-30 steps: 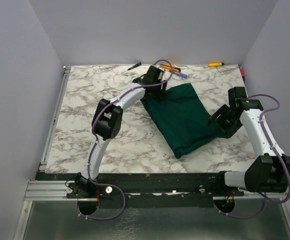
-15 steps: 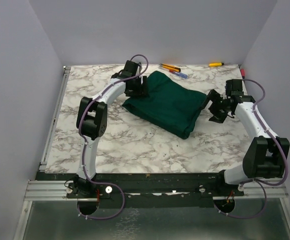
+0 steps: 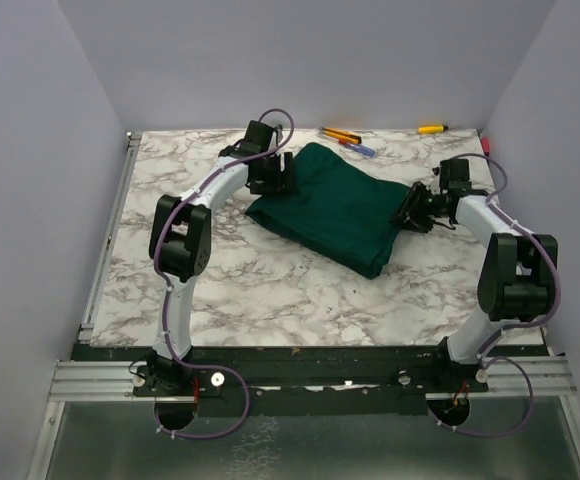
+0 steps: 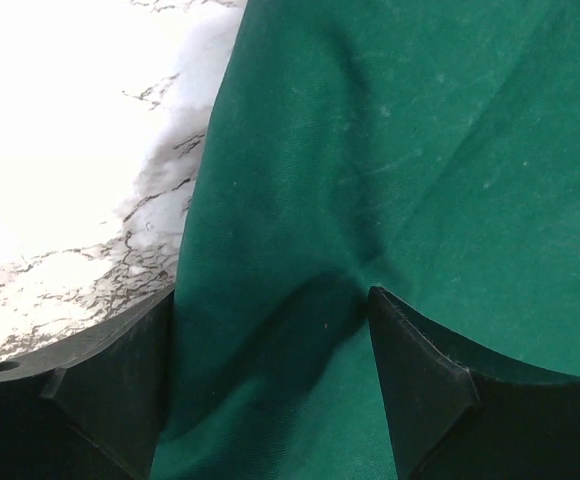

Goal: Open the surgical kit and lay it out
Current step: Adjust the surgical kit at the center of the board.

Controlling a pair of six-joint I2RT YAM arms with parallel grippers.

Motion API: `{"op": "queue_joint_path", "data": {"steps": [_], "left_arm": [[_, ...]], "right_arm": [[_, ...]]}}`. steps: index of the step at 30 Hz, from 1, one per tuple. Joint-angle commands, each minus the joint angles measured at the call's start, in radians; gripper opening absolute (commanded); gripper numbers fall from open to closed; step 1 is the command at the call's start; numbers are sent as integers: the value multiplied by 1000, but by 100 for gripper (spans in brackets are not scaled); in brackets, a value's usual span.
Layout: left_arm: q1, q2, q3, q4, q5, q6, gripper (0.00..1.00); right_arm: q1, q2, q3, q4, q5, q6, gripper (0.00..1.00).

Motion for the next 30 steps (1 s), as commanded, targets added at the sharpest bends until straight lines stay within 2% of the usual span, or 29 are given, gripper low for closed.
{"op": "queue_joint_path", "data": {"steps": [1,5,8,14,19,21,22,23,25,28,30], "left_arm": [[1,-70,-42,-11,7,-25,75],[1,-89,-63,-11,30,-56,75],[2,-111,-69,-12,24,-70,75],[1,-169,-79,-11,-40,-68,75],[5,-204,-98,-13,-91,-65,75],[11,-219,-100,-14,-117,-70,76],[16,-225,-98,-16,-131,-70,76],[20,-232,-95,-16,-147,-69,76],[30,-246,-90,-16,-177,-63,76],[36,-271,-83,-16,-209,-43,75],[36,-291,-85,-16,-234,-20,75]], "right_arm": [[-3,57,31,54,-9,-25,39],[-2,108,74,48,15,-56,21],[-3,160,146,23,58,-109,14],[-3,281,360,-66,127,-253,13],[-3,364,482,-62,181,-293,15],[-3,377,506,-53,180,-295,21],[-3,377,519,-61,174,-290,29],[-2,371,526,-68,169,-277,45],[-3,325,507,-65,167,-238,65],[-3,219,470,-99,251,-125,76],[-3,156,457,-182,298,-38,77]]}}
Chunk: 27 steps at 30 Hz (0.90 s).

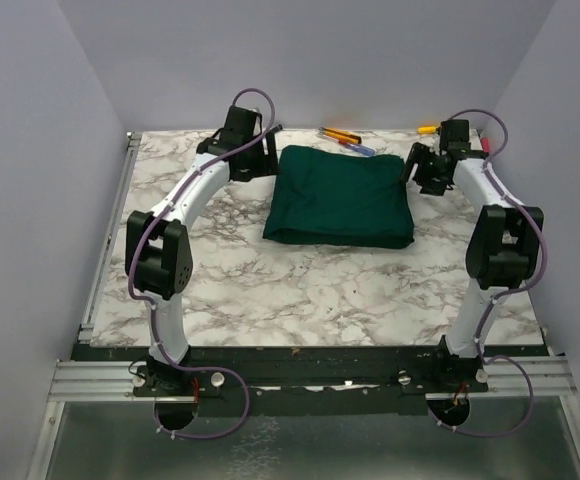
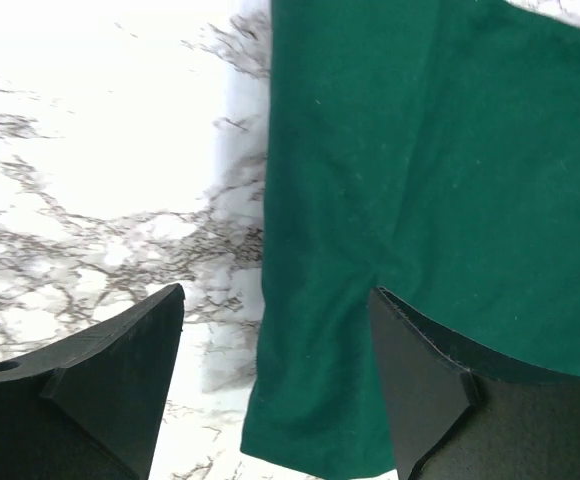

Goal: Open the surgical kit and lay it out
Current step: Adjust the surgical kit at the center of the board, then open the surgical kit at the center of the board.

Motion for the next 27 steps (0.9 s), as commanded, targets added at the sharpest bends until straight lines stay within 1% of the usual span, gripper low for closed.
{"op": "queue_joint_path", "data": {"steps": [1,2,5,7,9,12,14,19,23,25,27], "left_arm": [[13,-86,-7,5,-106,50,75],[11,-97,-12,6,-120,60,75],[12,-128,-23,8,-156,86,75],[13,-144,-28,9,-173,99,75],[12,-155,-29,10,-175,112,75],[13,-167,-32,15,-183,116,75],[13,-173,-34,20,-193,107,75],[13,-169,-35,21,-153,97,75],[12,-155,-32,26,-92,75,75],[12,-145,-27,30,-66,61,75],[11,-133,-18,33,-25,49,75]], "right_arm": [[-2,-185,-39,-142,120,201,77],[-2,-216,-68,-168,105,240,76],[-3,-313,-211,-198,52,374,67],[-3,-385,-326,-167,-8,458,61],[-3,-469,-430,-106,-66,538,57],[-3,-536,-534,-60,-62,643,55],[-3,-553,-565,-53,-47,682,55],[-3,-538,-573,-62,-37,741,56],[-3,-533,-607,16,-80,813,55],[-3,-523,-608,31,-91,832,53],[-3,-519,-596,39,-101,840,46]]}}
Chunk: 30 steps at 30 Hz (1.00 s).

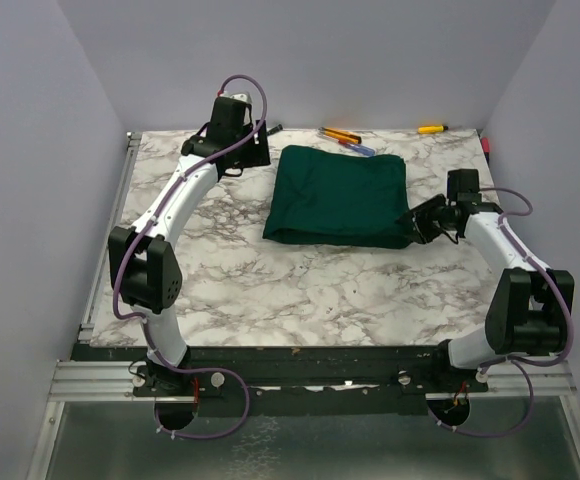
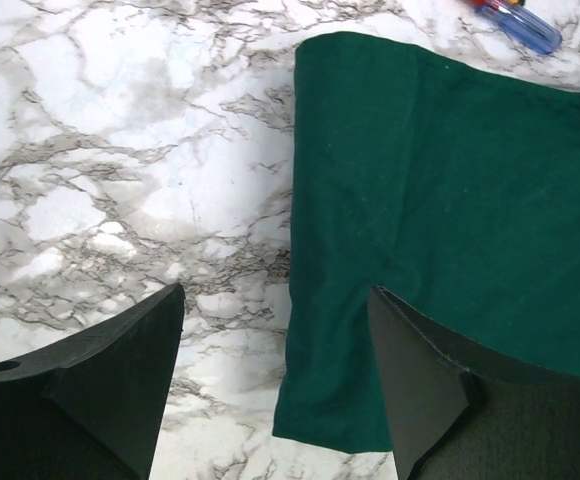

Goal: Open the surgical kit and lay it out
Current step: Open the surgical kit at the center of the board.

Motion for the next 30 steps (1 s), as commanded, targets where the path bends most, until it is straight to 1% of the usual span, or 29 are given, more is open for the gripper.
{"op": "queue_joint_path", "data": {"steps": [1,4,7,8,11,14,16,19,20,22,24,27,30], "left_arm": [[-1,16,10,18,113,-34,75],[-1,41,27,31,186,-59,75],[-4,81,60,50,265,-87,75],[-6,97,72,60,297,-98,75],[-20,158,129,75,378,-129,75],[-41,211,188,81,397,-141,75],[-57,245,220,91,412,-152,75],[-84,301,265,117,466,-177,75],[-95,321,283,125,477,-185,75],[-119,362,321,141,498,-200,76],[-141,410,368,157,518,-218,76],[-160,486,454,166,546,-255,76],[-160,549,526,176,579,-302,76]], "right_arm": [[-3,0,1,67,-49,69,40],[-3,-5,37,61,-54,48,24],[-2,-2,83,34,-66,23,12],[-1,1,90,38,-75,16,10],[-1,19,112,40,-110,-3,7],[-1,34,128,43,-141,-11,8],[-1,37,119,71,-155,-25,8],[0,60,107,153,-218,-61,1],[6,69,102,200,-251,-78,1],[35,86,109,280,-287,-150,1],[84,117,151,308,-307,-259,1],[150,170,234,304,-323,-380,0],[200,231,303,288,-337,-451,1]]}}
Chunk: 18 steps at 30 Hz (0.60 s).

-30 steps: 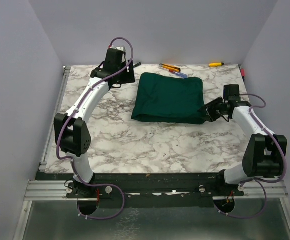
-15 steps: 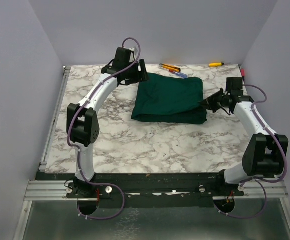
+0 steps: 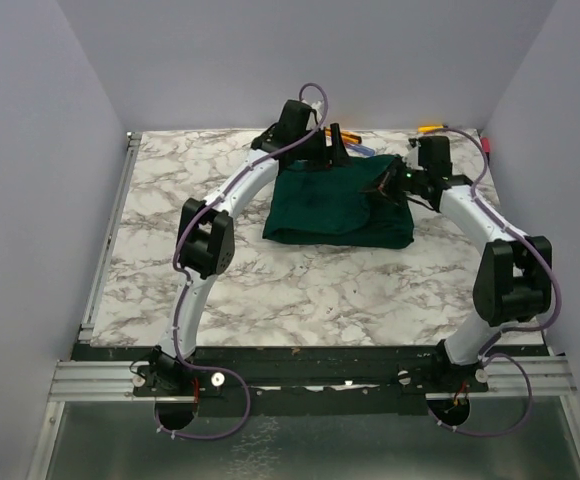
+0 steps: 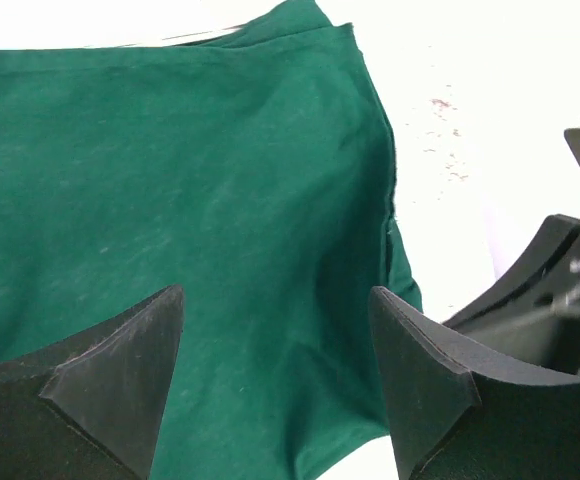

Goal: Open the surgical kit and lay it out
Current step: Open the surgical kit at the center of the board.

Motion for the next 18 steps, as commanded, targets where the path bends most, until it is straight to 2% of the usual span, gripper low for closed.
{"op": "queue_joint_path", "data": {"steps": [1,8,15,18], "left_arm": [[0,87,112,39,92,-90,76],[9,163,118,91,154,-178,76],[12,182,68,197,223,-234,76],[12,187,55,250,243,-270,72]], "right_arm": [[78,77,113,29,-78,-204,1],[192,160,211,-66,-96,-354,1],[214,198,228,-96,-131,-416,1],[219,197,233,-106,-145,-432,1]]}}
